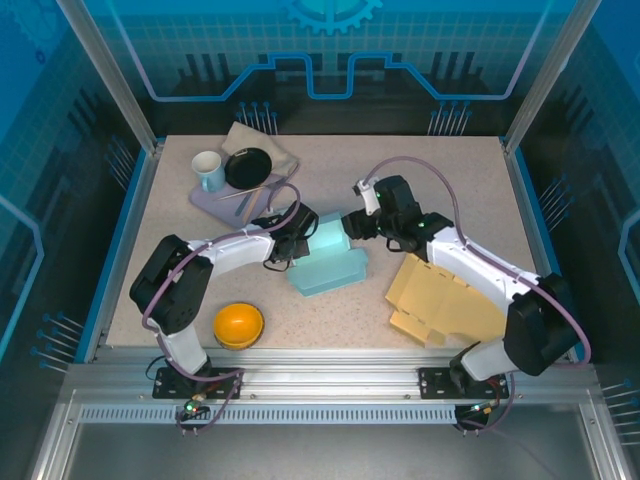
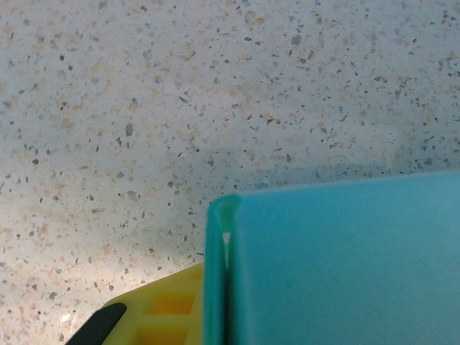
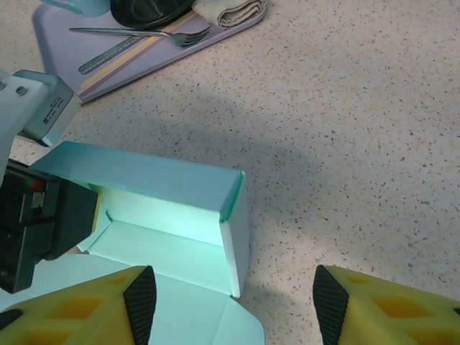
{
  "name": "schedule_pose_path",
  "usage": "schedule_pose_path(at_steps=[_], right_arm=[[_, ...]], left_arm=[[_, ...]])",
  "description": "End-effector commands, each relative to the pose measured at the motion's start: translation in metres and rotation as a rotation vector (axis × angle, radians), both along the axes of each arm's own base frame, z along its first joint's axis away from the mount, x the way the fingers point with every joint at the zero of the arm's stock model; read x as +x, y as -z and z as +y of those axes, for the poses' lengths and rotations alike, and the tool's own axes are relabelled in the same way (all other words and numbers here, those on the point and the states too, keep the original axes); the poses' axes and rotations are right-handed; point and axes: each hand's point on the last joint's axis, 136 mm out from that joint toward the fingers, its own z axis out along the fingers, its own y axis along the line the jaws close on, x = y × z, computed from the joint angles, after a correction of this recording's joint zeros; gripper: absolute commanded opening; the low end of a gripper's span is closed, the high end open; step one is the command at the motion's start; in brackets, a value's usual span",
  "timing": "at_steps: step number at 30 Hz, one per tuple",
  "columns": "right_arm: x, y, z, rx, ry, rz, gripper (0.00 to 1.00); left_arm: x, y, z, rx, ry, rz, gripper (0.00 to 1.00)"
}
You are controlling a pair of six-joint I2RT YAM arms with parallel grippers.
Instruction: Fold the paper box
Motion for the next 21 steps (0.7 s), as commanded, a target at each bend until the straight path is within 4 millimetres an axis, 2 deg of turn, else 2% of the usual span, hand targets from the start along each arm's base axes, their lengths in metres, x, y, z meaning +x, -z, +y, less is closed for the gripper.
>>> schedule_pose_path(at_steps=[1,5,8,16,21], right_arm=[[0.007,0.012,0.002,0.026,0.023,0.104,0.62],[0.017,0.022,0.011,0.076,0.053,0.172,0.59],[0.018,0.036,0.011,0.068,0.082,0.23,0.57],[0.008,0.072,0.003,0.057,0.141,0.326,0.54],[0.003,0.085,-0.001,0.051,0.15,0.352,0.44]], left_arm=[[0.003,-0.005,0.0,0.057,0.073,-0.065,0.15],[0.007,-0.014,-0.009,0.146,0.155,-0.16,0.15],[0.008,-0.017,-0.009,0.177,0.166,-0.196,0.15],[0.01,-0.011,-0.008,0.2,0.199,-0.257,0.15],[0.009,-0.003,-0.008,0.201,0.217,-0.267,0.15]])
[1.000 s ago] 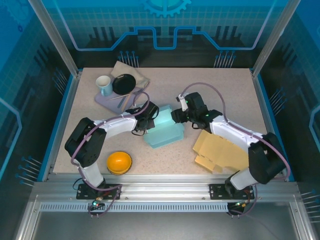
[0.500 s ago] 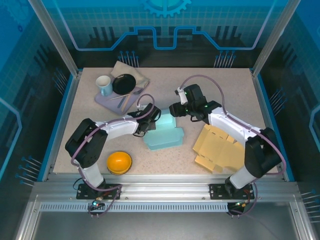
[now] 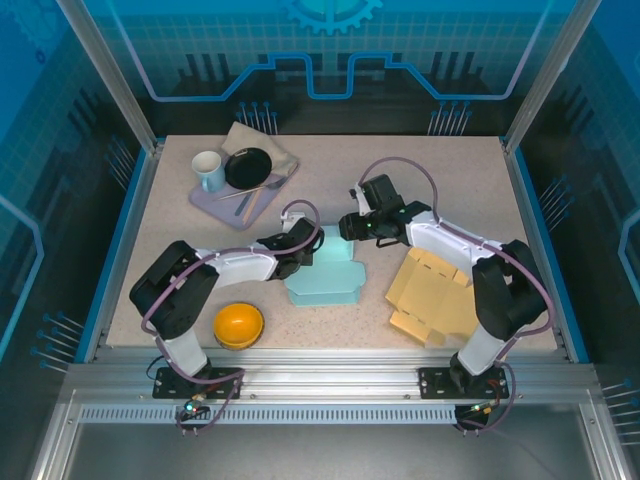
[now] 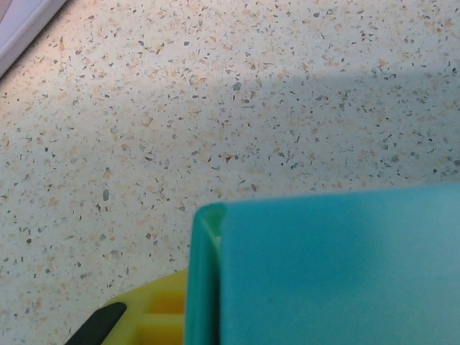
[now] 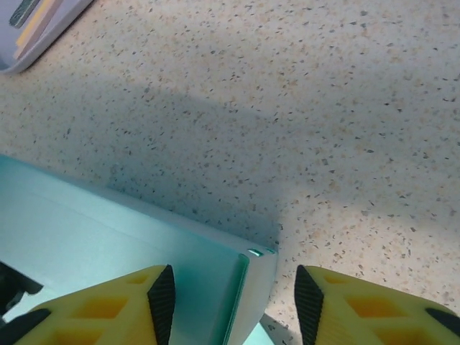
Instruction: Fold the paper box
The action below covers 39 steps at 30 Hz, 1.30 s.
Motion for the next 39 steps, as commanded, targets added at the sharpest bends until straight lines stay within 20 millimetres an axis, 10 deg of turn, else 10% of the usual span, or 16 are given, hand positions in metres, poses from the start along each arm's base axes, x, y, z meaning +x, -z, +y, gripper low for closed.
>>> schedule_pose_path(at_steps=[1,16,39], right_arm=[[-0.008,0.021,-0.01,-0.013,0.026,0.065,0.41],[-0.03,0.052,-0.026,-0.129,0.036,0.069,0.27],[-0.023,0.029,-0.025,-0.147,0.099,-0.017,0.29]], left_arm=[[0.001,0.001,0.002,0.029,0.026,-0.034,0.14],[-0.001,0.019,0.002,0.062,0.034,0.012,0.18],[-0.062,-0.082,-0.001,-0.243,0.268,-0.171,0.53]])
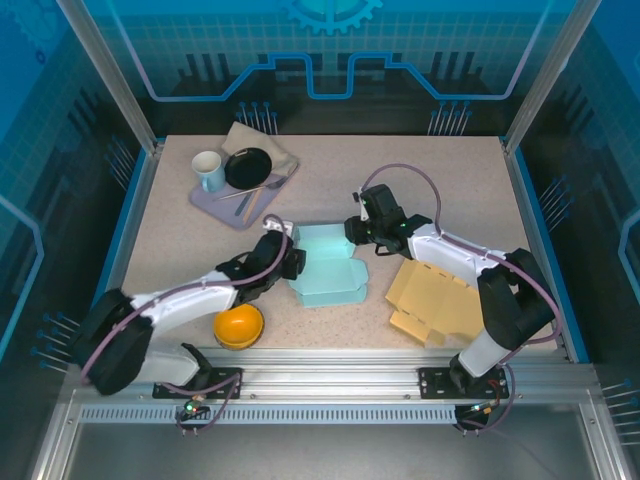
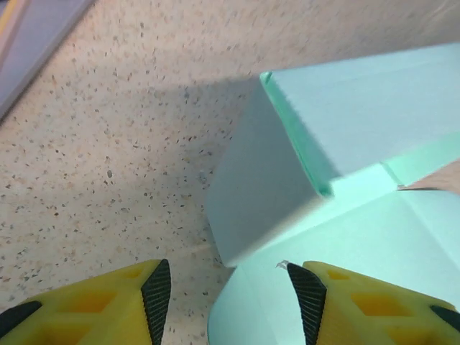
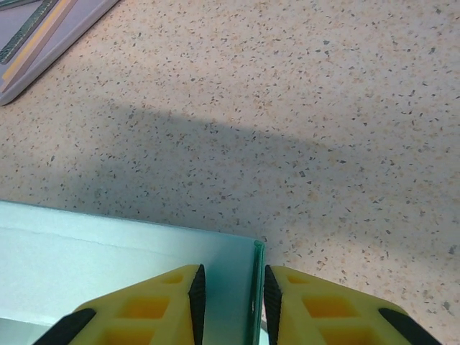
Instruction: Fold the paper box
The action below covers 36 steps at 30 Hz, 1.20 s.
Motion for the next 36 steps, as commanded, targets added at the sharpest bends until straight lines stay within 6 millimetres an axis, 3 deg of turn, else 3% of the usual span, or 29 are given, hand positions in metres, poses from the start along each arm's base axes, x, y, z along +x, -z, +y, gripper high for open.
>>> schedule_pose_path(at_steps=[1,5,9,14,22,29,36], right_arm=[[-0.021,0.029,-0.017,-0.114,0.022,0.095,0.29],[-0.019,0.025,-0.013,-0.116,0.015,0.089,0.3],[-0.019,0.022,-0.01,-0.116,0.008,0.081,0.3],[-0.019,0.018,-0.007,-0.121,0.001,0.069,0.3],[-0.021,0.013,0.001,-0.127,-0.003,0.049,0.31],[-0.023,0.013,0.009,-0.122,-0.006,0.044,0.31],[-0.026,0.015,0.014,-0.127,-0.019,0.053,0.31]], left_arm=[[-0.008,-0.023,-0.003,-0.082,0.036,-0.039,0.53],[-0.004,-0.04,0.025,-0.157,-0.107,-0.033,0.53],[0.006,-0.038,0.049,-0.36,-0.256,0.105,0.49],[0.012,-0.047,0.022,-0.515,-0.187,0.169,0.5],[0.013,-0.056,0.005,-0.596,-0.162,0.161,0.51],[0.009,-0.031,-0.013,-0.545,-0.149,0.206,0.47],[0.018,-0.018,-0.007,-0.488,-0.196,0.205,0.47]])
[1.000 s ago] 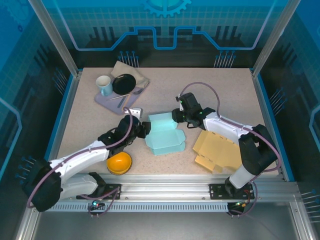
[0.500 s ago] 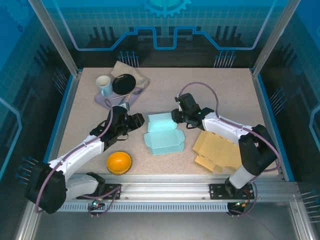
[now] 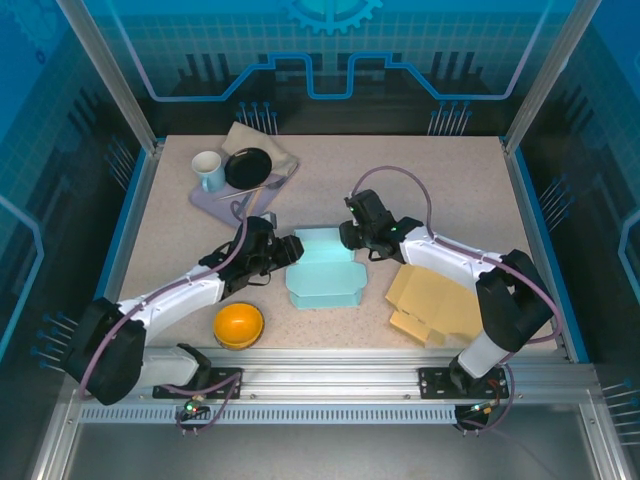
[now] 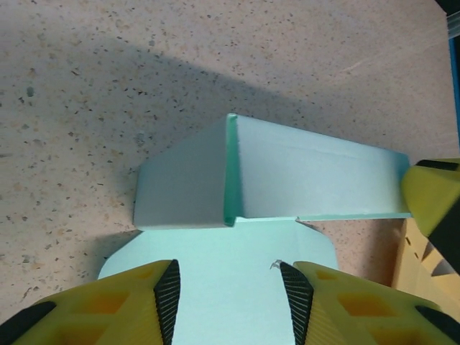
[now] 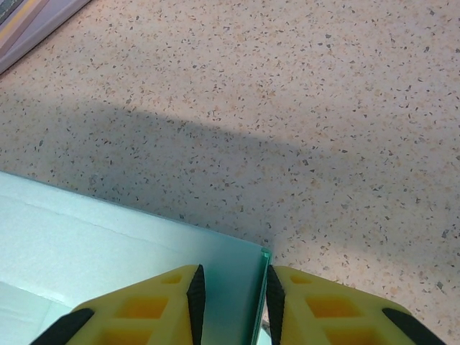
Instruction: Fold the paper box
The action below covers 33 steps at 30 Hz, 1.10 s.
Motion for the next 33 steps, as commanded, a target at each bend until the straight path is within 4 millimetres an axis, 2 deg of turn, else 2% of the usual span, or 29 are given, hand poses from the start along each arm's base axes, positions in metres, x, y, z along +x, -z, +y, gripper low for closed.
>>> schedule_pose_path(at_steps=[1,5,9,16,22,27,30,33], right_arm=[[-0.014,0.018,0.001,-0.047,-0.013,0.07,0.31],[-0.015,0.019,0.001,-0.051,-0.012,0.075,0.31],[-0.015,0.021,0.0,-0.051,-0.011,0.081,0.31],[-0.016,0.025,0.005,-0.031,-0.013,0.097,0.31],[-0.018,0.032,0.008,-0.029,-0.013,0.116,0.29],[-0.021,0.042,0.007,-0.041,-0.008,0.13,0.23],[-0.022,0.042,0.002,-0.046,0.013,0.124,0.23],[-0.021,0.038,-0.005,-0.055,0.041,0.105,0.23]], left_arm=[[0.013,-0.014,0.0,0.011,-0.029,-0.05,0.47],[0.02,-0.021,0.004,0.047,-0.032,-0.074,0.47],[0.024,-0.019,-0.001,0.041,-0.022,-0.064,0.46],[0.026,-0.004,-0.01,0.007,-0.016,-0.023,0.39],[0.026,0.006,-0.02,-0.004,-0.011,0.0,0.28],[0.022,0.029,-0.02,0.021,-0.032,0.059,0.19],[0.021,0.04,-0.014,0.051,-0.053,0.089,0.19],[0.023,0.032,-0.009,0.088,-0.056,0.07,0.22]])
